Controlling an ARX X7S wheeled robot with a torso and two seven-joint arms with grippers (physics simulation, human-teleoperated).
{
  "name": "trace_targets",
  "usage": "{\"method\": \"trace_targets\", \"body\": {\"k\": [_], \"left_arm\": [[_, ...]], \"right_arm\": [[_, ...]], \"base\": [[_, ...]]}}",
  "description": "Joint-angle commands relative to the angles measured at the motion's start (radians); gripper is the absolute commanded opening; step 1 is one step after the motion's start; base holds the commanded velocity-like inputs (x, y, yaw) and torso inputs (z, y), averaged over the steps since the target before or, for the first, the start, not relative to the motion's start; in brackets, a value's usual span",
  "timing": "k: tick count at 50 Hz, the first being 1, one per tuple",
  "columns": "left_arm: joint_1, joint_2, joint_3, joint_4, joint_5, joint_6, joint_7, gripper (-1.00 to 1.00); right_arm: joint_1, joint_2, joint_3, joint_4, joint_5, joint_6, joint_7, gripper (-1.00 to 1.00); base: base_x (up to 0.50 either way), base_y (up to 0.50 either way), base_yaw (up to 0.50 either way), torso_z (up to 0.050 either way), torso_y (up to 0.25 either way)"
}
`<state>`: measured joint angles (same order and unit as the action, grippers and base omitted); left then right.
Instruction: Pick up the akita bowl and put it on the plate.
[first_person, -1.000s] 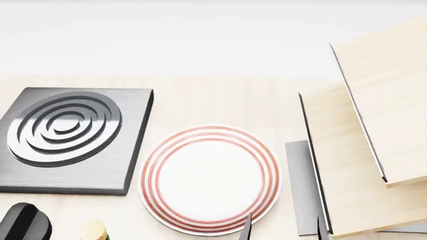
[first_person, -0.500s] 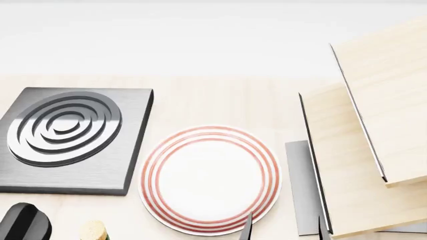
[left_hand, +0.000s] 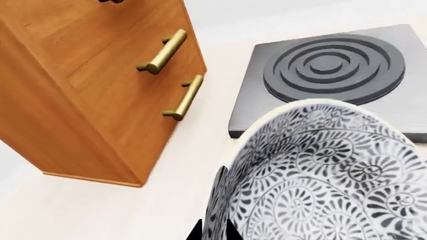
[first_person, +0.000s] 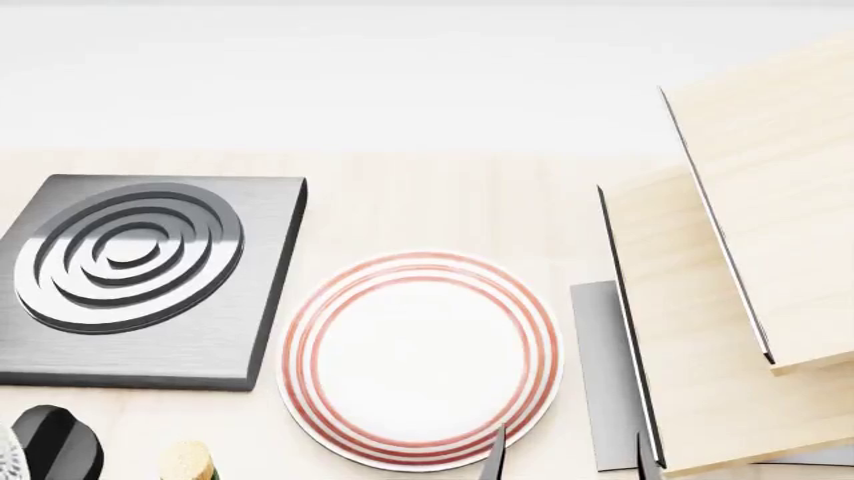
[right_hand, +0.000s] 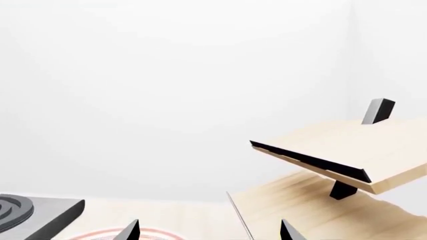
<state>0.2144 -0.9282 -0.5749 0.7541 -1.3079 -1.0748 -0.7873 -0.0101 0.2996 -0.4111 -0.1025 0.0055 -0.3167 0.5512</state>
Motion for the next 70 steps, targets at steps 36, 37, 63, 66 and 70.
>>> {"method": "trace_targets", "body": {"k": [36,37,63,66,70], "left_arm": [[-0.324,-0.025,0.066,-0.094,-0.089,0.156,0.01,-1.0],[-0.341,-0.024,0.077,-0.1,-0.087,0.161,0.007,-1.0],[-0.817,0.119,0.377,-0.356,-0.199,0.215,0.033,-1.0],[-0.864,0.138,0.416,-0.382,-0.211,0.202,0.039,-1.0],[-0.923,0.171,0.447,-0.43,-0.256,0.194,0.056,-1.0]], "right_arm": [[0.007,0.007,-0.012,0.02,0.01,-0.01,0.009,1.0],[0.008,0.007,-0.013,0.021,0.008,-0.01,0.01,1.0],[0.015,0.01,-0.016,0.04,0.02,-0.02,0.014,1.0],[0.017,0.01,-0.016,0.044,0.023,-0.021,0.014,1.0],[0.016,0.011,-0.018,0.043,0.023,-0.022,0.015,1.0]], "base": [[0.0,0.0,0.0,0.0,0.0],[0.0,0.0,0.0,0.0,0.0],[0.0,0.0,0.0,0.0,0.0],[0.0,0.0,0.0,0.0,0.0],[0.0,0.0,0.0,0.0,0.002]]}}
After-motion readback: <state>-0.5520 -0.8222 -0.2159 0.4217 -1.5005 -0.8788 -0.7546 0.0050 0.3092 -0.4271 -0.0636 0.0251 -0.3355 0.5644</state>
